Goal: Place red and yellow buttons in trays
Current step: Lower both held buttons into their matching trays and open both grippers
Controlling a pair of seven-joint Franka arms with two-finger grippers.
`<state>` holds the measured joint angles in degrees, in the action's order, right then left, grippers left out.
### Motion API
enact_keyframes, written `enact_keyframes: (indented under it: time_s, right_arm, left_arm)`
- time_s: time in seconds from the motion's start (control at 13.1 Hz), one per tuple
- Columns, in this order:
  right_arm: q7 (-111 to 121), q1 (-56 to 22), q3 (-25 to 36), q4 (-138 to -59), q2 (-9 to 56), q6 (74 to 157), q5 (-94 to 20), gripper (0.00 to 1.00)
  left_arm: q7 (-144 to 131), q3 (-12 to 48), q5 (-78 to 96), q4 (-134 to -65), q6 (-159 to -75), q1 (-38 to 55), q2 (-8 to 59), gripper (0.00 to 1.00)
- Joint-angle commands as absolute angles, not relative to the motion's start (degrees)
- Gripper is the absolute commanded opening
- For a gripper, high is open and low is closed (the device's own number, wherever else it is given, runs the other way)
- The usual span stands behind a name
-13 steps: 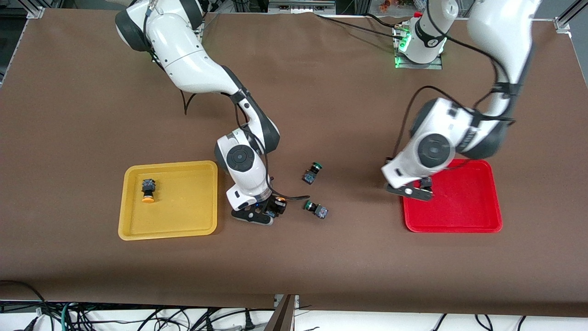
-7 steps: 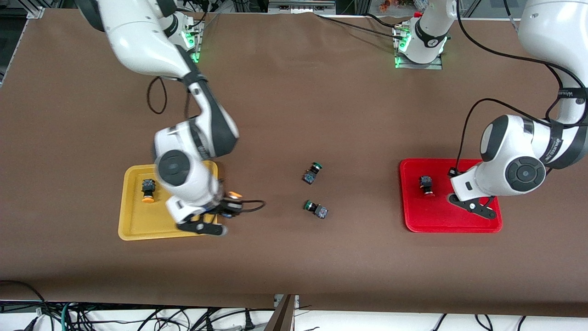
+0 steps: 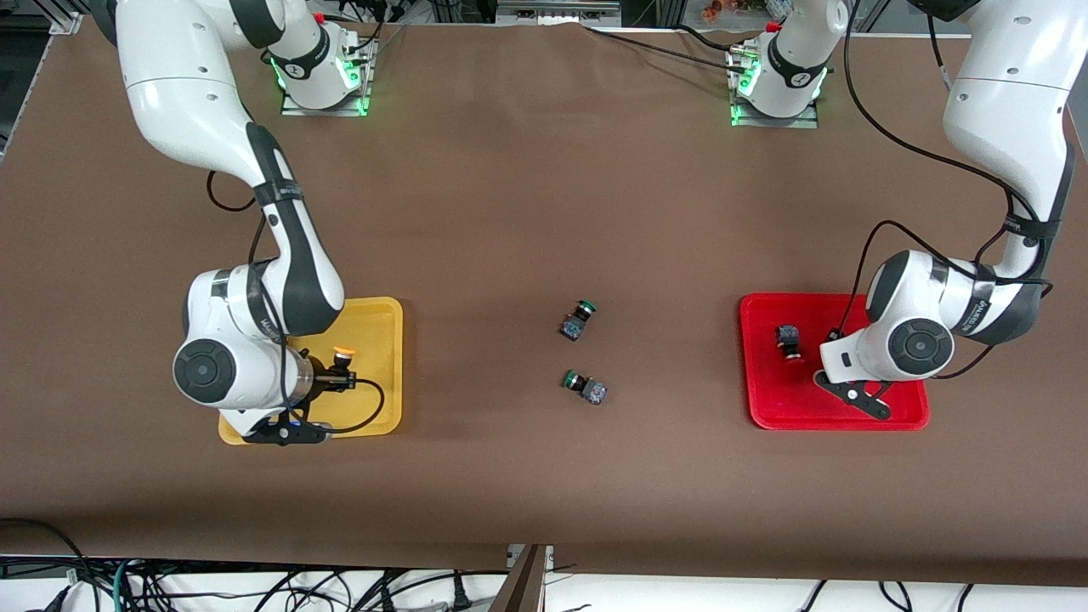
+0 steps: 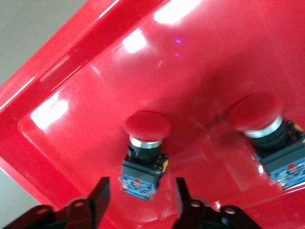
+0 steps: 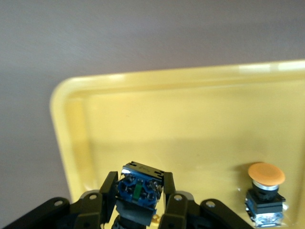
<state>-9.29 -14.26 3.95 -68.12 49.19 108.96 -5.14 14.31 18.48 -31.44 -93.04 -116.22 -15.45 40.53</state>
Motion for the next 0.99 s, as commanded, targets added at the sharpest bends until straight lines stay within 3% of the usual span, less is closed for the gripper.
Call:
enact_keyframes:
  time_s: [0.0,0.15,0.23,0.31,0.54,0.76,0.92]
  right_arm:
    - [-7.9,-13.8,3.3,-74.4,48.0,113.3,-6.2,0.0]
    - [-7.9,-13.8,3.3,-78.2,48.0,117.1,-6.2,0.0]
    - [-7.9,-13.8,3.3,-78.2,47.9,116.7,-6.2,0.09]
    - [-7.6,-13.7,3.3,-78.0,47.1,116.6,-6.1,0.97]
    - [-7.0,-13.1,3.6,-76.6,42.8,108.8,-4.8,1.0]
    - [0.8,-12.2,7.5,-73.7,37.9,96.4,-4.9,1.0]
    - [6.0,-12.0,10.8,-73.4,33.5,89.6,-4.8,1.0]
  left_arm:
    - [15.6,19.7,-32.2,-93.4,-116.5,-16.8,39.3,1.0]
    - [15.0,21.1,-31.8,-93.1,-114.5,-16.4,36.8,1.0]
    - [14.9,23.1,-31.7,-92.6,-111.0,-16.3,35.1,1.0]
    - [14.5,25.5,-30.8,-91.6,-107.4,-16.3,32.7,1.0]
    - [7.5,28.3,-20.0,-85.4,-98.6,-16.3,28.3,1.0]
    - [5.5,28.3,-16.0,-73.3,-89.7,-14.2,28.2,1.0]
    - [5.7,27.3,-15.7,-71.5,-87.8,-12.5,25.5,1.0]
